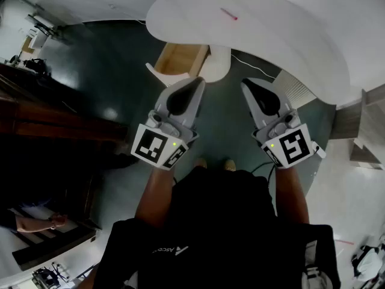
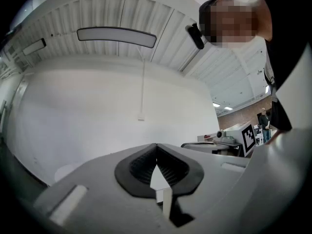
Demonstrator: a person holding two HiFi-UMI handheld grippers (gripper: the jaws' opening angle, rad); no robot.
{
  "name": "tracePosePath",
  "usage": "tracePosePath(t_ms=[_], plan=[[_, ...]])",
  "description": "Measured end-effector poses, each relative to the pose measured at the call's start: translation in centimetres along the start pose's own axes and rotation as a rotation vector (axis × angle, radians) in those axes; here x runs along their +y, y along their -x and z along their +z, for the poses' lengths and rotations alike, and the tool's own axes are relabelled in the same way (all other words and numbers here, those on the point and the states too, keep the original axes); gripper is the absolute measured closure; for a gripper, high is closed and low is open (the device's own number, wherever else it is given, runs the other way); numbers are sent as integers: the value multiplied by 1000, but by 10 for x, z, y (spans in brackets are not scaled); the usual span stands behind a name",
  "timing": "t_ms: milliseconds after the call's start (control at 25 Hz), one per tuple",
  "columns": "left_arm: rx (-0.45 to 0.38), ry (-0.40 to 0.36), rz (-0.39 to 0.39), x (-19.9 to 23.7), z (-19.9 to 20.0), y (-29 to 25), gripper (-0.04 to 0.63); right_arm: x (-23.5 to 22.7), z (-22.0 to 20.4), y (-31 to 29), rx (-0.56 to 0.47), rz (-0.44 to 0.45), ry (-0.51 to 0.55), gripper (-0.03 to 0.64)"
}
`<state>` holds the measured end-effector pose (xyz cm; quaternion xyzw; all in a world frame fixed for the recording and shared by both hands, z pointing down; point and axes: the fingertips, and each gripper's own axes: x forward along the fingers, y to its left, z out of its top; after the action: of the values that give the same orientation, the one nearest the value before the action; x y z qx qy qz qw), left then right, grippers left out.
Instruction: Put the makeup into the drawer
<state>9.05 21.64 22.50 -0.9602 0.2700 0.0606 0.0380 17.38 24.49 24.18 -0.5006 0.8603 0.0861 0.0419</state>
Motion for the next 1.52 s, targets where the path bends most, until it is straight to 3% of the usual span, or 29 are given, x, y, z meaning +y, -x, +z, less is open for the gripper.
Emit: tracePosePath(t_ms=[360, 760, 1120, 1520], plan=[[0, -1, 32, -10, 0, -3, 586, -5, 3, 12, -33, 22, -32, 614], [0, -3, 74, 21, -11, -15, 586, -32, -16, -17, 23, 17, -30, 614], [-30, 20, 66, 90, -28, -55, 584, -72, -34, -83, 78, -4, 15, 614], [-36, 46, 17, 202, -39, -93, 584, -106, -65, -197, 130, -44, 1, 607]])
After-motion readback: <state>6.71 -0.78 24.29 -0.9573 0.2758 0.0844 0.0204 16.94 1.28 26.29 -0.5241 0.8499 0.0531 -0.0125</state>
